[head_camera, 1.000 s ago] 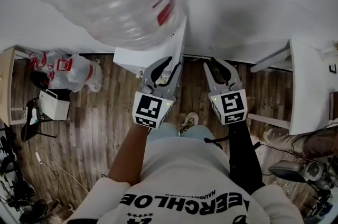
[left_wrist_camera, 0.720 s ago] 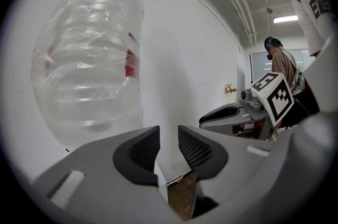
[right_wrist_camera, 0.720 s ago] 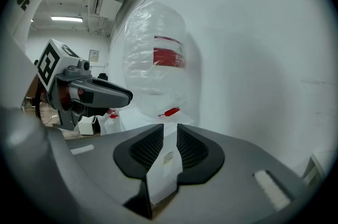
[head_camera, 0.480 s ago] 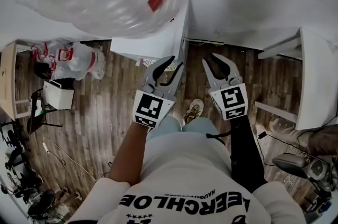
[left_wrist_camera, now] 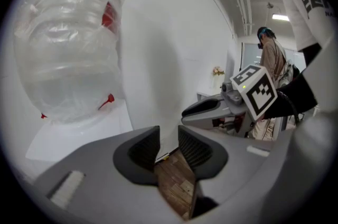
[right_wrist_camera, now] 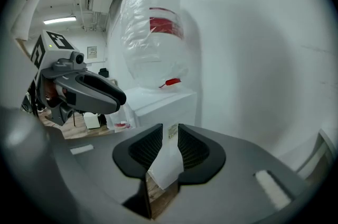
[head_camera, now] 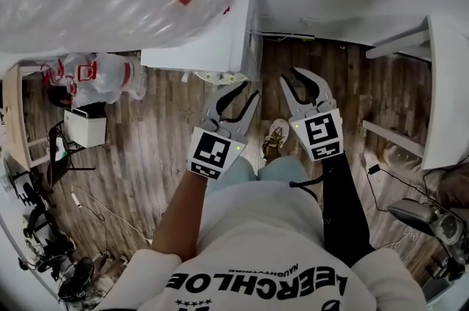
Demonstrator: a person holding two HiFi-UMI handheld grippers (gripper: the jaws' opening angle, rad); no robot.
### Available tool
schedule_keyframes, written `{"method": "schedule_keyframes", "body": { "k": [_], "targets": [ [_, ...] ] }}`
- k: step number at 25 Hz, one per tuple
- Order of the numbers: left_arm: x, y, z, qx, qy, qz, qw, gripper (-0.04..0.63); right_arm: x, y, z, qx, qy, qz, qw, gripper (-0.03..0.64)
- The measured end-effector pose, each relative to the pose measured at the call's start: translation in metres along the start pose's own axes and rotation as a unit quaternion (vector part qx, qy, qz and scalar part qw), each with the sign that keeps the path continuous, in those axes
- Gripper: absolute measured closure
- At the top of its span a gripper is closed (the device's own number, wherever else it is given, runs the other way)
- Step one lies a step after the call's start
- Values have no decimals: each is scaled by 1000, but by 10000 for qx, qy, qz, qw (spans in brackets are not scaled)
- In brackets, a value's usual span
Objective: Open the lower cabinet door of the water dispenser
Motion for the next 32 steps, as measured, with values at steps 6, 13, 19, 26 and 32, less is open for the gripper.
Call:
{"method": "schedule_keyframes", "body": {
  "k": [6,13,19,26,32],
  "targets": [
    [-5,-24,-34,438,180,-122,9988,483,2,-14,-33,256,-109,88,9996,543],
    [-15,-53,-68,896,217,-330,9952,482,2,-35,-69,523,-202,154,9983,541],
    [-9,-73,-97,1182,299,-284,9921,482,8,-48,-106,788,-108,196,9966,538],
    [6,-93,-126,1363,380,-30,9899,483,15,-67,-138,1032,-126,227,9943,532],
    [14,-114,-152,1482,322,70,9884,483,18,-91,-169,1165,-401,241,9921,526]
  ]
}}
Point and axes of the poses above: the fingertips, and each gripper's own axes: y backward along the fingers, x to its left, z out of its top, the point moved 5 cm from there along y, backward along the fingers, and after that the axes turned 12 degrees about x, right-handed, at the moved point
